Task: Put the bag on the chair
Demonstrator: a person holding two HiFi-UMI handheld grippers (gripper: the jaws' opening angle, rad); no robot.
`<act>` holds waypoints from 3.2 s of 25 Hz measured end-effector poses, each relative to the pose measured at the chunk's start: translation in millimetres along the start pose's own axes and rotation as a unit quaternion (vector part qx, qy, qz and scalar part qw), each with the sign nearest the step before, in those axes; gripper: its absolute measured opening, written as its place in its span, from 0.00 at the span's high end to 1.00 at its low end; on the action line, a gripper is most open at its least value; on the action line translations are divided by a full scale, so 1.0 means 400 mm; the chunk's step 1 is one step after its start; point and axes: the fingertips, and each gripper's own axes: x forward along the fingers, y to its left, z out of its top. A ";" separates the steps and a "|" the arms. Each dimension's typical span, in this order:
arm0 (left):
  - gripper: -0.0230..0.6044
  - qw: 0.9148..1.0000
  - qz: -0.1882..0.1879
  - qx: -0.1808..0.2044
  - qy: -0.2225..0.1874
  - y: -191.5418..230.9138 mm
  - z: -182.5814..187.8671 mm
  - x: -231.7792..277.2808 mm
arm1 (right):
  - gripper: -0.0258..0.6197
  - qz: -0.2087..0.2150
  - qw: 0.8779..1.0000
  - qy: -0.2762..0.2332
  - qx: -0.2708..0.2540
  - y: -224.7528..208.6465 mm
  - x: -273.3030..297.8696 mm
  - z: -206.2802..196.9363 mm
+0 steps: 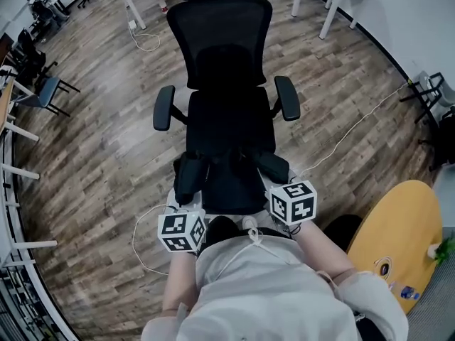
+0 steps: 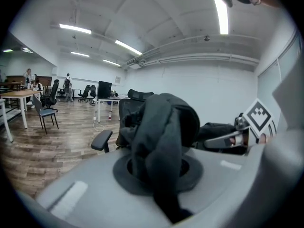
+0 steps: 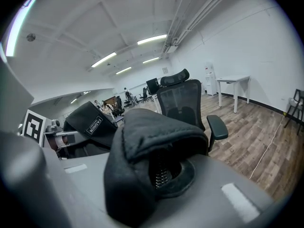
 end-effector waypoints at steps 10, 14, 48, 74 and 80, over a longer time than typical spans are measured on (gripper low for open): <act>0.93 0.998 -0.057 0.002 0.030 0.125 0.079 0.265 | 0.91 -0.047 0.998 0.014 0.030 -0.078 0.206 0.122; 0.92 0.996 -0.084 0.014 0.029 0.196 0.155 0.386 | 0.91 -0.067 0.997 0.002 0.042 -0.104 0.306 0.213; 0.93 0.989 -0.089 -0.031 0.115 0.510 0.112 1.125 | 0.91 -0.087 0.991 0.064 0.079 -0.452 0.982 0.362; 0.93 0.974 -0.030 -0.051 0.218 0.575 -0.258 1.434 | 0.91 -0.066 0.987 0.132 0.065 -0.702 1.298 0.099; 0.92 0.974 -0.039 -0.047 0.219 0.574 -0.281 1.441 | 0.91 -0.067 0.987 0.132 0.060 -0.708 1.302 0.072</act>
